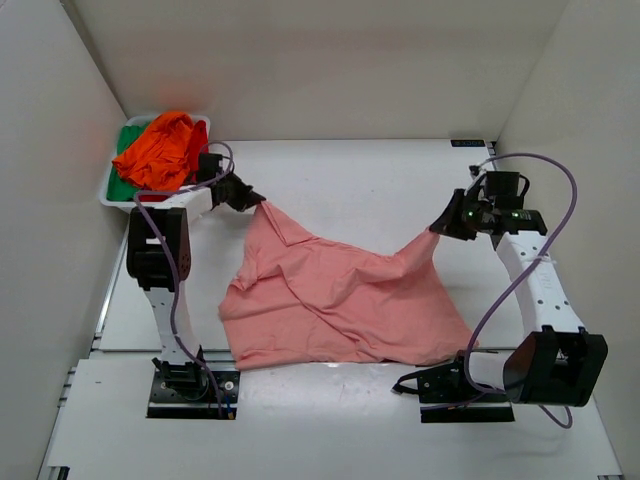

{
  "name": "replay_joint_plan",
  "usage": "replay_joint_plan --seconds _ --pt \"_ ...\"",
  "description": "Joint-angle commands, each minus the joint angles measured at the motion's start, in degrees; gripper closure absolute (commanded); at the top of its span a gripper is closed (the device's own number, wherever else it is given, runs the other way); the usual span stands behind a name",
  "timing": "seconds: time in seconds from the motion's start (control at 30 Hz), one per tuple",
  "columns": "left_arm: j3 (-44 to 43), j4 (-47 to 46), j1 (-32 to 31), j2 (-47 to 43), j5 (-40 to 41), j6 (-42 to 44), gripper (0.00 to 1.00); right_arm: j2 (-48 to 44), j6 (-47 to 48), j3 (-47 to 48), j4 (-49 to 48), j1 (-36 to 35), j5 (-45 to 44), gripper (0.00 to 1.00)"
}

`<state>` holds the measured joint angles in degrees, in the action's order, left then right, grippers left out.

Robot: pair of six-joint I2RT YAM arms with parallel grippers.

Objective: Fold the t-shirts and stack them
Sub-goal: Flatten out the tshirt

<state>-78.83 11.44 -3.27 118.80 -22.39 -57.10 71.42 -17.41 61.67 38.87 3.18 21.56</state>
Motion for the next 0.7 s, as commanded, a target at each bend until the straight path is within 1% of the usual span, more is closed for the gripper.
replay_joint_plan --seconds 0.0,0.03,0.07,0.1,0.17,0.2,0.23,0.27,0.3,0.33,0.37,0.4,0.47,0.5,0.57,0.67 --pt "-8.0 0.4 -2.2 -12.9 -3.3 0.1 1.00 -5.8 -0.3 6.6 -0.8 0.3 1.9 1.00" --pt "-8.6 0.5 -2.1 -14.3 -3.5 -0.2 1.00 -7.0 -0.2 8.4 -1.0 0.4 2.8 1.00" --pt "-8.9 0.8 -2.5 -17.5 -4.1 -0.9 1.00 -8.6 0.0 10.1 -1.9 0.9 3.4 1.00" --pt "-9.7 0.4 -2.4 -21.0 -4.8 -1.9 1.00 -10.4 -0.2 10.2 -2.1 0.9 5.7 0.99" --pt "-10.3 0.5 -1.6 -26.1 -5.7 -2.8 1.00 -12.9 -0.4 14.0 -3.4 2.9 8.5 1.00" --pt "-11.1 0.3 -1.0 -30.0 -6.1 -3.0 1.00 -14.6 -0.6 14.4 -4.2 3.6 10.8 1.00" --pt "-12.0 0.9 -0.7 -34.0 -5.3 -2.8 1.00 -16.5 -0.8 15.8 -4.9 4.9 12.0 1.00" --pt "-13.6 0.7 0.0 -36.1 -4.0 -2.7 1.00 -17.7 -1.0 17.6 -6.0 5.9 12.9 1.00" --pt "-14.9 2.2 0.8 -39.6 -3.6 -2.3 1.00 -18.3 -1.5 19.2 -6.8 5.9 13.1 1.00" --pt "-19.0 4.9 1.5 -42.0 -2.1 -1.0 1.00 -19.7 -1.7 20.1 -7.5 6.6 12.5 1.00" --pt "-23.7 6.6 1.8 -43.4 0.0 0.9 1.00 -20.7 -2.5 21.2 -8.8 6.7 13.6 1.00" --pt "-26.4 9.8 2.3 -43.8 0.6 1.6 1.00 -20.9 -3.8 23.2 -10.6 8.0 15.0 1.00" --pt "-35.8 13.9 2.6 -44.0 -0.2 2.4 1.00 -22.6 -6.0 26.0 -12.7 9.9 16.9 1.00" --pt "-37.6 14.7 2.3 -44.1 -0.7 2.5 1.00 -23.0 -7.2 26.7 -14.0 11.3 17.5 1.00" --pt "-41.6 15.5 1.9 -44.9 -2.7 1.1 1.00 -24.1 -8.2 29.3 -13.4 12.2 17.7 0.99" --pt "-39.7 13.0 1.4 -48.2 -2.7 0.2 1.00 -25.0 -7.6 33.2 -13.4 12.6 18.1 1.00"
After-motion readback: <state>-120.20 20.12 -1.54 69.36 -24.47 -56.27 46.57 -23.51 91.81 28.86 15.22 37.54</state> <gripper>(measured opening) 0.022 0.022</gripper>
